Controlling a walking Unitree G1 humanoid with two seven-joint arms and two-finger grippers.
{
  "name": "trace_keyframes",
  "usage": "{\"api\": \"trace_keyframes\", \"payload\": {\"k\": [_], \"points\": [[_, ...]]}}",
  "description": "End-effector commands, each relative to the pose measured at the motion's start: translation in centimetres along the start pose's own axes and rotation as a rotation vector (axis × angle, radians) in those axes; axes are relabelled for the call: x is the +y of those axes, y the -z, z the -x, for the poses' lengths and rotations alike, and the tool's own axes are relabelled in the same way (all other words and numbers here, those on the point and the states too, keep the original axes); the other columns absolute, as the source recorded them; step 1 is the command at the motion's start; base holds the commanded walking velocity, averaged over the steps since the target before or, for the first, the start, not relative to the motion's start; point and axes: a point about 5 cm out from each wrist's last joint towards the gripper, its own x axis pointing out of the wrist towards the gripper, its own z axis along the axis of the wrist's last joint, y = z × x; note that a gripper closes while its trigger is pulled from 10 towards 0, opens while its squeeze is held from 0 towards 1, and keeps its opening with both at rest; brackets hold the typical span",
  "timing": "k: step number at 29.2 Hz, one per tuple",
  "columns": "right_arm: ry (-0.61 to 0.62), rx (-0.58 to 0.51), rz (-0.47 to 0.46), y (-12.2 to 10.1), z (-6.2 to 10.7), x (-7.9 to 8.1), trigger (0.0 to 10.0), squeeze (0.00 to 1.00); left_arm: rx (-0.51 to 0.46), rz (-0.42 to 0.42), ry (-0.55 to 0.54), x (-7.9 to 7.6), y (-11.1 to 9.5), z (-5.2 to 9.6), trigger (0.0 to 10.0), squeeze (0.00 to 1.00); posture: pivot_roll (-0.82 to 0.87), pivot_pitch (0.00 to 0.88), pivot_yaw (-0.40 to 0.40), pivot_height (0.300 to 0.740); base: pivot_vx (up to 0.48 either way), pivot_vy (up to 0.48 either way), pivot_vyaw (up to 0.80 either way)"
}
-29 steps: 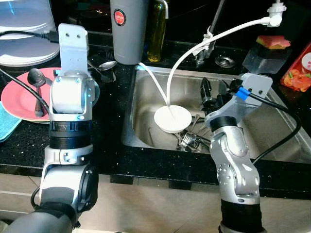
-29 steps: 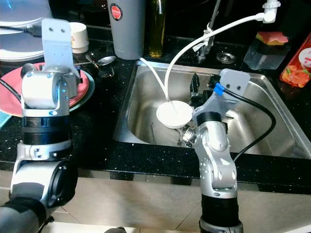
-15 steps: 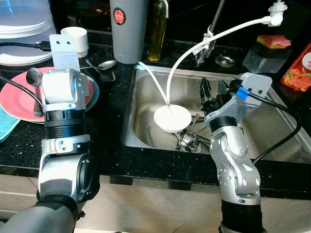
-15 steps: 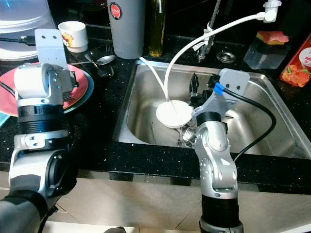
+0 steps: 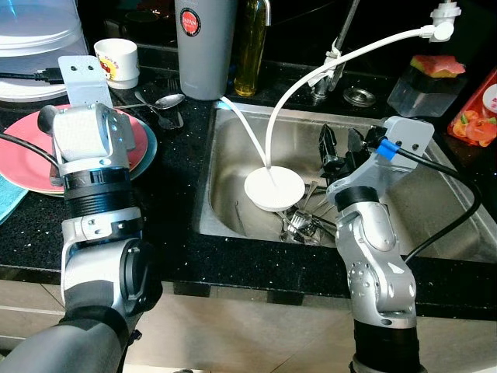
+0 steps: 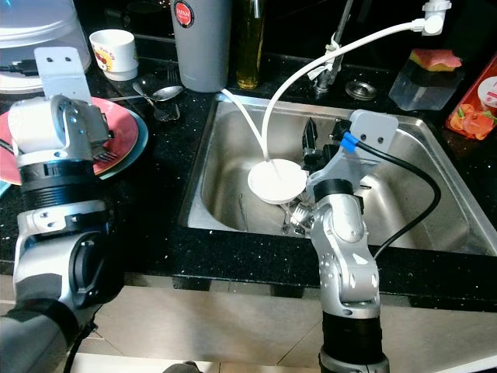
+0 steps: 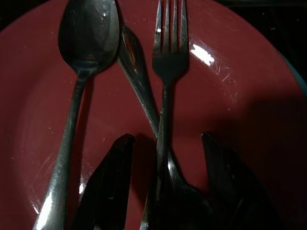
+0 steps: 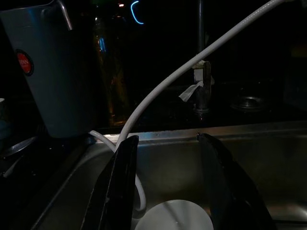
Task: Kitchen organization
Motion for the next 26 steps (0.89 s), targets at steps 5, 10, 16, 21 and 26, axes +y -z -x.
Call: {"api": "trace_keyframes", "payload": {"k": [5,10,16,21,26], "points": [[0.005,0.006,0.008,-0.1,0.22,-0.27,10.0,0.0,0.07,0.012,0.024,-0.64,0.53,-0.03,6.5,0.0,0.3,0.081,-0.082,0.74,0.0,0.0,0.0],[0.004,0.006,0.008,-0.13,0.18,-0.27,10.0,0.0,0.089,0.022,0.024,-0.59,0.69,-0.18,2.9,0.0,0.3,0.081,-0.083,0.74,0.0,0.0,0.0],[0.003,0.006,0.009,-0.12,0.17,-0.29,10.0,0.0,0.093,0.026,0.029,-0.69,0.72,-0.17,0.0,0.0,0.3,0.078,-0.084,0.74,0.0,0.0,0.0],[0.001,0.005,0.01,-0.15,0.13,-0.27,10.0,0.0,0.09,0.028,0.029,-0.75,0.69,-0.19,0.0,0.0,0.3,0.076,-0.085,0.74,0.0,0.0,0.0],[-0.001,0.004,0.011,-0.19,0.1,-0.26,10.0,0.0,0.029,0.027,0.043,-0.97,0.01,0.08,5.2,0.0,0.3,0.071,-0.086,0.74,0.0,0.0,0.0]]}}
